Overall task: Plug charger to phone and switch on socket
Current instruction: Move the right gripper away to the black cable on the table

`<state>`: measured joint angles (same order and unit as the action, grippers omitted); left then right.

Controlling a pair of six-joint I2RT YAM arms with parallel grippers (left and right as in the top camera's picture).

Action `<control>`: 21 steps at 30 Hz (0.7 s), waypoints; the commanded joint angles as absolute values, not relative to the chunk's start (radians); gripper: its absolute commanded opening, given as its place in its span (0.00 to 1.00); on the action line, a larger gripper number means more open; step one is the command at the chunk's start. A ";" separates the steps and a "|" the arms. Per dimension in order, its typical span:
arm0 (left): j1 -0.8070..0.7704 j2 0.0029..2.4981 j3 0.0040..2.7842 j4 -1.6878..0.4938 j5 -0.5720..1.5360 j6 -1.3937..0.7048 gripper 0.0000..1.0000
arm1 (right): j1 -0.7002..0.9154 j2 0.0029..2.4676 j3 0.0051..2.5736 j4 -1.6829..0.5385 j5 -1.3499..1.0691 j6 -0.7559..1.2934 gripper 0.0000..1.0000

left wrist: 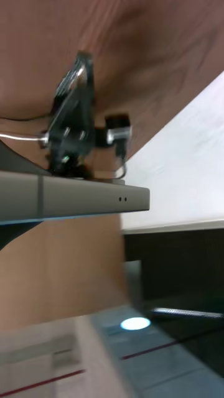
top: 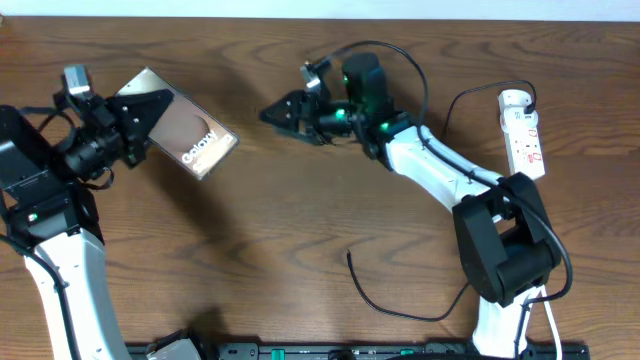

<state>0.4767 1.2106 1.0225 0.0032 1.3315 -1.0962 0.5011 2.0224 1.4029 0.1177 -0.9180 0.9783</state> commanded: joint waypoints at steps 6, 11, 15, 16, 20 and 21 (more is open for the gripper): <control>0.481 1.206 1.044 0.017 1.474 -1.017 0.08 | 0.445 1.964 1.570 -0.625 -0.340 0.373 0.78; 0.481 1.206 1.044 0.016 1.498 -0.954 0.07 | 0.474 1.909 1.676 -0.927 -0.035 0.324 0.78; 0.481 1.206 1.044 -0.025 1.511 -0.884 0.07 | 0.513 1.882 1.681 -1.082 0.043 0.324 0.85; 0.481 1.206 1.044 -0.052 1.511 -0.863 0.07 | 0.525 1.882 1.681 -1.123 0.041 0.325 0.89; 0.480 1.206 1.036 -0.147 1.511 -0.773 0.07 | 0.578 1.883 1.661 -1.224 0.031 0.355 0.89; 0.479 1.206 1.033 -0.184 1.510 -0.740 0.07 | 0.600 1.883 1.647 -1.229 0.031 0.356 0.89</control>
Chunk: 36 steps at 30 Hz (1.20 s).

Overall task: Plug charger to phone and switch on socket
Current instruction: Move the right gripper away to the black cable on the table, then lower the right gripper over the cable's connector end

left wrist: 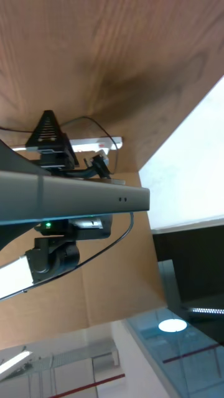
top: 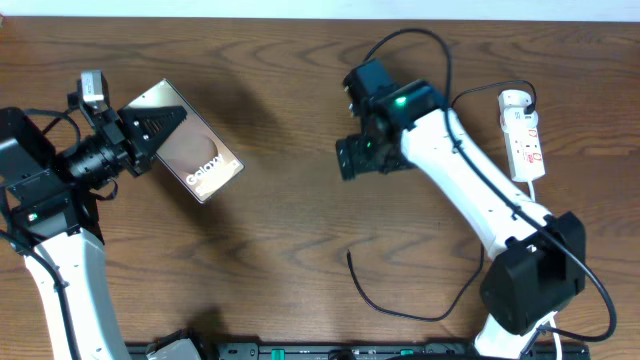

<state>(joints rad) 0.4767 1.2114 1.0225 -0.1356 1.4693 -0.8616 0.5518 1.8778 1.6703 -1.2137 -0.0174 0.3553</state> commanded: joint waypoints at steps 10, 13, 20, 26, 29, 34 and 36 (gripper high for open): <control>0.437 1.206 1.031 -0.415 1.495 -0.478 0.07 | 0.752 1.883 1.405 -1.102 0.054 0.559 0.92; 0.437 1.207 1.031 -0.414 1.477 -0.467 0.08 | 0.773 1.883 1.331 -1.058 0.054 0.596 0.92; 0.437 1.218 1.031 -0.415 1.452 -0.434 0.07 | 0.795 1.882 1.220 -1.011 0.054 0.673 0.89; 0.437 1.262 1.031 -0.415 1.398 -0.434 0.07 | 0.836 1.879 1.187 -0.995 0.054 0.707 0.87; 0.437 1.299 1.031 -0.414 1.393 -0.434 0.07 | 0.860 1.879 1.182 -0.994 0.054 0.721 0.86; 0.437 1.354 1.031 -0.413 1.394 -0.433 0.07 | 0.891 1.879 1.182 -0.996 0.053 0.748 0.82; 0.437 1.370 1.031 -0.411 1.394 -0.433 0.07 | 0.902 1.879 1.181 -0.995 0.054 0.749 0.82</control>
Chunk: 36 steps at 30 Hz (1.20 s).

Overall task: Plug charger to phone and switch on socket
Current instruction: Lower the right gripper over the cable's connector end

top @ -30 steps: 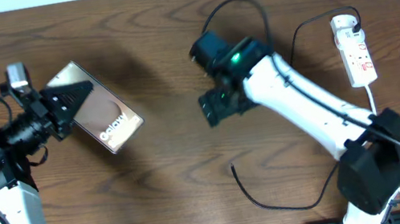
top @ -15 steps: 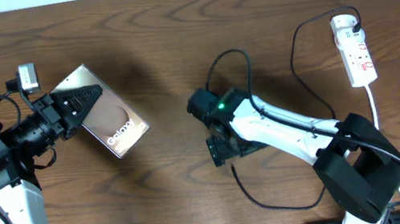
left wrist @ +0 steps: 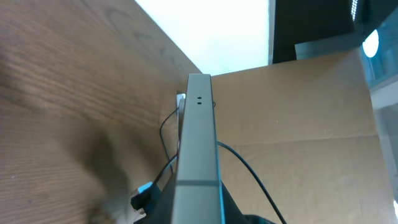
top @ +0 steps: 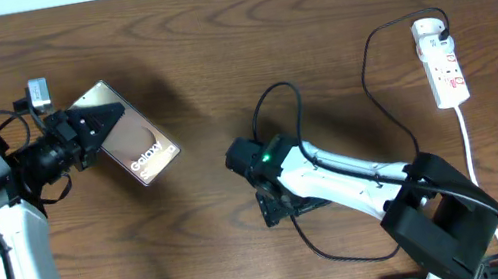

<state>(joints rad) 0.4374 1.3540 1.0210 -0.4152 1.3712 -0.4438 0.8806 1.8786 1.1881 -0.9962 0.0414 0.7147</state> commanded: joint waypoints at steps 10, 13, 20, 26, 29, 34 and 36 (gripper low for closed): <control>0.454 1.397 1.031 -0.407 1.394 -0.426 0.07 | 0.917 1.879 1.109 -0.928 0.037 0.770 0.74; 0.456 1.397 1.031 -0.407 1.394 -0.426 0.07 | 0.916 1.879 1.107 -0.934 0.014 0.770 0.72; 0.456 1.397 1.031 -0.407 1.394 -0.426 0.07 | 0.917 1.879 1.106 -0.934 0.008 0.771 0.55; 0.456 1.397 1.031 -0.407 1.394 -0.426 0.07 | 0.917 1.879 1.104 -0.934 0.008 0.773 0.36; 0.456 1.397 1.031 -0.407 1.394 -0.426 0.07 | 0.918 1.879 1.104 -0.934 0.009 0.773 0.29; 0.456 1.397 1.031 -0.407 1.394 -0.426 0.08 | 0.917 1.879 1.104 -0.934 0.008 0.774 0.15; 0.456 1.397 1.031 -0.407 1.394 -0.426 0.07 | 0.917 1.879 1.104 -0.934 0.008 0.774 0.06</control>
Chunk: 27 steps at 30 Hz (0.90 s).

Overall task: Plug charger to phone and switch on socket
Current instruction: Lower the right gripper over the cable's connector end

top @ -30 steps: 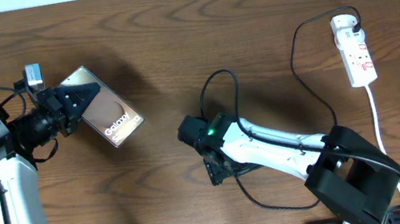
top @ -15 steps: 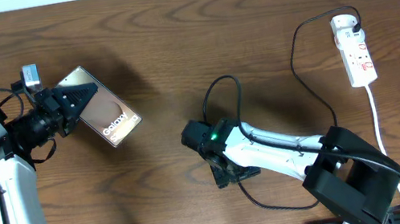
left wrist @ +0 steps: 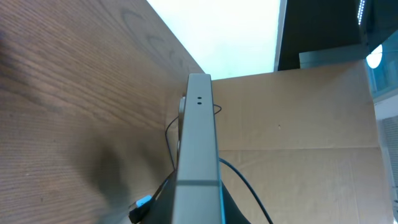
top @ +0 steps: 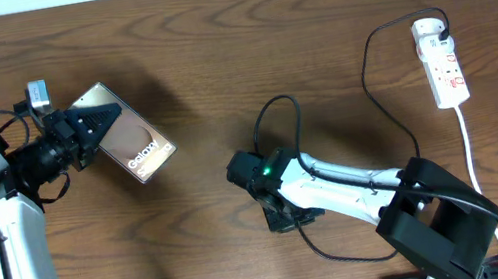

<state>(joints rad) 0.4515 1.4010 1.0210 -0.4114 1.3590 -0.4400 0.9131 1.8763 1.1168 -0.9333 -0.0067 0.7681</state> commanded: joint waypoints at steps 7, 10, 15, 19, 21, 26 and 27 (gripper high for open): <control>0.456 1.397 1.031 -0.407 1.394 -0.426 0.07 | 0.917 1.879 1.104 -0.931 0.008 0.773 0.01; 0.456 1.397 1.031 -0.407 1.394 -0.426 0.08 | 0.915 1.879 1.104 -0.927 0.008 0.773 0.01; 0.456 1.397 1.031 -0.407 1.394 -0.426 0.08 | 0.910 1.879 1.104 -0.928 -0.019 0.770 0.01; 0.456 1.397 1.031 -0.408 1.394 -0.426 0.08 | 0.911 1.880 1.100 -0.934 -0.049 0.773 0.01; 0.456 1.397 1.031 -0.408 1.394 -0.426 0.07 | 0.911 1.880 1.094 -0.929 -0.059 0.780 0.01; 0.456 1.397 1.031 -0.411 1.394 -0.426 0.07 | 0.911 1.880 1.075 -0.925 -0.067 0.793 0.01; 0.456 1.397 1.031 -0.411 1.394 -0.426 0.07 | 0.911 1.880 1.073 -0.924 -0.073 0.793 0.01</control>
<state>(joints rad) 0.4515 1.4010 1.0210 -0.4122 1.3590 -0.4400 0.9127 1.8717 1.1084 -0.9279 -0.0380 0.7773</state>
